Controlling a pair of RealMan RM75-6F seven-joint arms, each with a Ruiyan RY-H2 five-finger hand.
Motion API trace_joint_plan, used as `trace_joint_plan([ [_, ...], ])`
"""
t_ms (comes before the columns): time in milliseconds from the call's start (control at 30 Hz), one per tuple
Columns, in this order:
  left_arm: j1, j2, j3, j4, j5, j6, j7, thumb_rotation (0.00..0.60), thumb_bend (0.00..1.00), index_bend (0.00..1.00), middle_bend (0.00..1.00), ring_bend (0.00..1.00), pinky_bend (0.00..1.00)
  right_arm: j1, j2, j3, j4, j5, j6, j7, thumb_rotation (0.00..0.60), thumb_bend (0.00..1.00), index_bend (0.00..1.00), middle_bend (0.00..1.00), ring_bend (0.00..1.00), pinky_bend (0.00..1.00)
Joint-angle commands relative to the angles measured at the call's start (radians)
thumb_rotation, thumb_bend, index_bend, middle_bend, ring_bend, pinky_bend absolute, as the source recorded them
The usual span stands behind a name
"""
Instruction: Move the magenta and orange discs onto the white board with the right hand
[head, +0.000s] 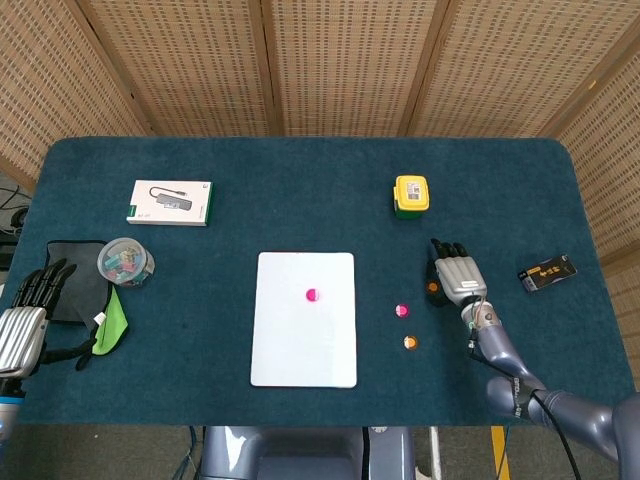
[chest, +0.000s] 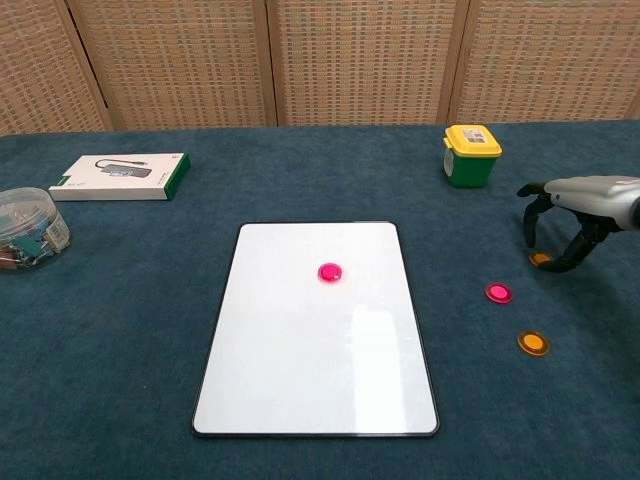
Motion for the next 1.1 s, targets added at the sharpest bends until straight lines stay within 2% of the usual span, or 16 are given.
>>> trace_joint_plan([
  [33,0.000,0.000,0.000,0.000,-0.001,-0.001,0.000,0.600,0.00,0.00,0.00,0.00,0.00,-0.001,-0.007,0.004,0.014,0.004,-0.010,-0.001,0.600,0.34,0.43,0.00,0.00,0.00],
  [500,0.000,-0.001,0.001,-0.001,-0.004,-0.002,0.005,0.600,0.00,0.00,0.00,0.00,0.00,-0.011,-0.026,0.011,0.064,0.003,-0.051,0.008,0.600,0.34,0.43,0.00,0.00,0.00],
  [733,-0.001,0.001,0.000,-0.003,-0.006,-0.005,0.006,0.600,0.00,0.00,0.00,0.00,0.00,-0.017,-0.033,0.019,0.080,-0.009,-0.053,0.017,0.600,0.38,0.56,0.00,0.00,0.00],
  [933,-0.001,0.001,0.000,-0.004,-0.005,-0.005,0.007,0.600,0.00,0.00,0.00,0.00,0.00,-0.020,-0.015,0.028,0.042,-0.034,-0.040,0.022,0.600,0.40,0.57,0.00,0.00,0.00],
  [1100,-0.001,0.002,0.001,-0.005,-0.005,-0.007,0.005,0.600,0.00,0.00,0.00,0.00,0.00,-0.004,0.013,0.045,-0.048,-0.061,-0.022,0.006,0.600,0.40,0.57,0.00,0.00,0.00],
])
